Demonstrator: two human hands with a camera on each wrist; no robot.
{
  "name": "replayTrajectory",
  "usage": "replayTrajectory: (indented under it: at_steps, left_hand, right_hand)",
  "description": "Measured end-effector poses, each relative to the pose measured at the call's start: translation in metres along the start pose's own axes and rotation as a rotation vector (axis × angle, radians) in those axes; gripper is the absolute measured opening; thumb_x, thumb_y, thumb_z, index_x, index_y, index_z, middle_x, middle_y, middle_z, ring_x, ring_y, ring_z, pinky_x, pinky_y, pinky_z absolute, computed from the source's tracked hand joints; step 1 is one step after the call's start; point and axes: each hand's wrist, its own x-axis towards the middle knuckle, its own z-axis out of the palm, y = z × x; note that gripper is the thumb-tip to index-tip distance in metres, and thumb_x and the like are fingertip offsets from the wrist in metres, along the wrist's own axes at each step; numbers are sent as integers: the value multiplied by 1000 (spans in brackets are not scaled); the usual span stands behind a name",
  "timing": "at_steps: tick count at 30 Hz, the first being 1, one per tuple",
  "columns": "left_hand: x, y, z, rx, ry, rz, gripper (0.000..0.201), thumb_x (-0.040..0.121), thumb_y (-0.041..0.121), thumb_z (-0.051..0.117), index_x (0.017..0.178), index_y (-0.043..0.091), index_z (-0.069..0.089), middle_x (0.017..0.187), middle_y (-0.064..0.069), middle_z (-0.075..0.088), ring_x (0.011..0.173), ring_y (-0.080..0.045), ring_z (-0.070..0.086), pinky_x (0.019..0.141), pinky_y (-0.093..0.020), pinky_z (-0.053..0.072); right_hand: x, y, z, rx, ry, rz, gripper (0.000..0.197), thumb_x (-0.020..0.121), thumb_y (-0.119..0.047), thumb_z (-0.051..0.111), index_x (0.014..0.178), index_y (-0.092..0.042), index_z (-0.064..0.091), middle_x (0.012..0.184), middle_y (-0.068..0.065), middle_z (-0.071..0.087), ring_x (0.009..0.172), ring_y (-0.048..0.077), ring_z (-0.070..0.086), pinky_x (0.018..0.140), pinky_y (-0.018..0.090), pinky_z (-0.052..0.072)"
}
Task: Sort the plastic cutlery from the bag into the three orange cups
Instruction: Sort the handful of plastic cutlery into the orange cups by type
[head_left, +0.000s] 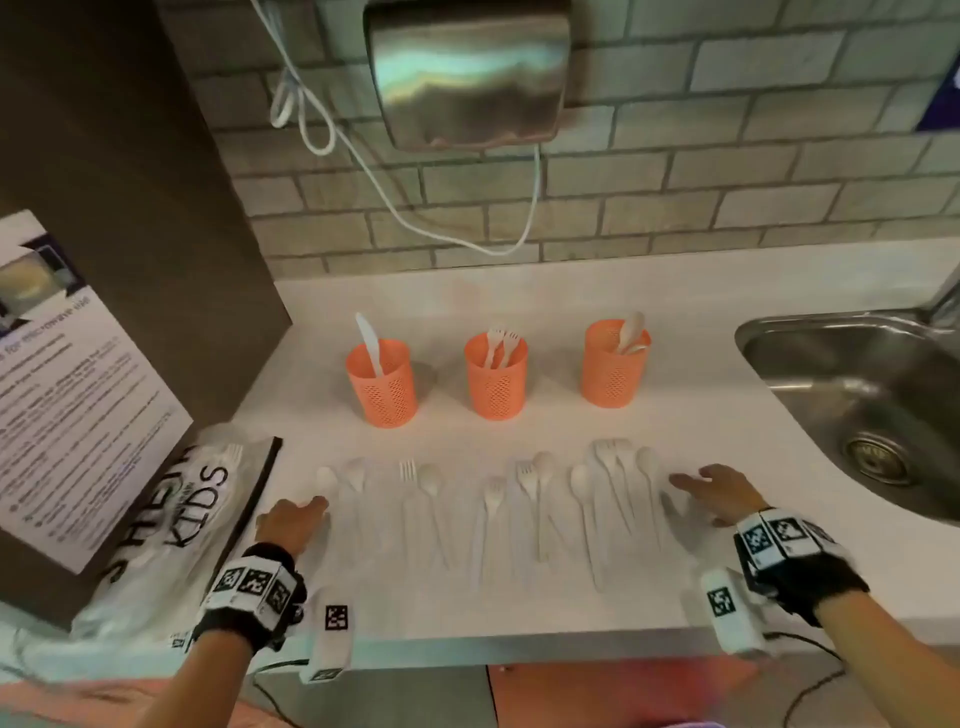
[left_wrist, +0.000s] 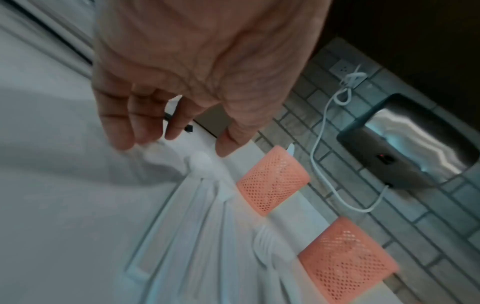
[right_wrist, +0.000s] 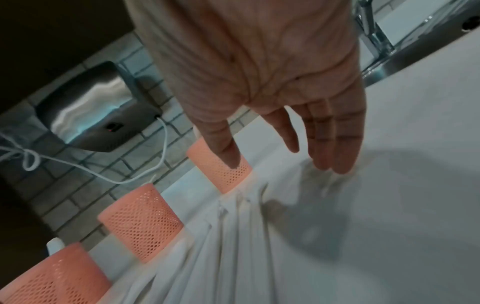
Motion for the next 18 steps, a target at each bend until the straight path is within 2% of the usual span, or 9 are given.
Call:
replayTrajectory:
  at_steps: [1,3,6,8,12,18]
  left_hand:
    - [2,0,2,53,5,-13,70,76,49,53,122,-4,50,129,-28,47,114,-41,48,99,-47,44]
    - [-6,8,5,145,-19,-51,68,82,49,51,130,1,44,136,-26,37,117,-41,46,101,-46,43]
    - [-28,29,14,284,-46,-2,62,88,46,47,136,6,40,137,-23,31,121,-41,40,104,-43,39]
    - [-39,41,22,353,-96,35,61,91,42,44,139,7,34,141,-22,27,125,-40,36,106,-41,35]
    - [-60,58,44,394,-164,105,61,92,37,40,145,10,25,148,-20,18,133,-39,27,109,-41,31]
    - [-89,80,79,385,-285,157,66,91,40,41,146,9,21,148,-17,16,133,-37,27,108,-42,36]
  right_hand:
    - [1,-4,3,-30,0,4,70,87,-40,58,138,2,35,144,23,36,129,38,39,104,46,39]
    - [0,-14,7,-81,-19,45,72,87,-47,54,137,3,36,142,24,37,130,39,38,107,48,35]
    - [-8,-31,19,-237,-57,41,72,90,-52,45,136,3,36,142,24,38,134,36,33,111,41,30]
    - [-16,-41,29,-305,-55,19,75,89,-56,43,138,1,36,145,25,33,136,36,29,112,37,26]
    - [-26,-58,52,-347,-110,-9,83,86,-62,43,141,-2,31,150,26,21,140,36,21,114,40,21]
    - [-42,-85,80,-333,-180,-63,94,81,-69,45,145,-3,23,153,26,12,140,38,21,115,42,21]
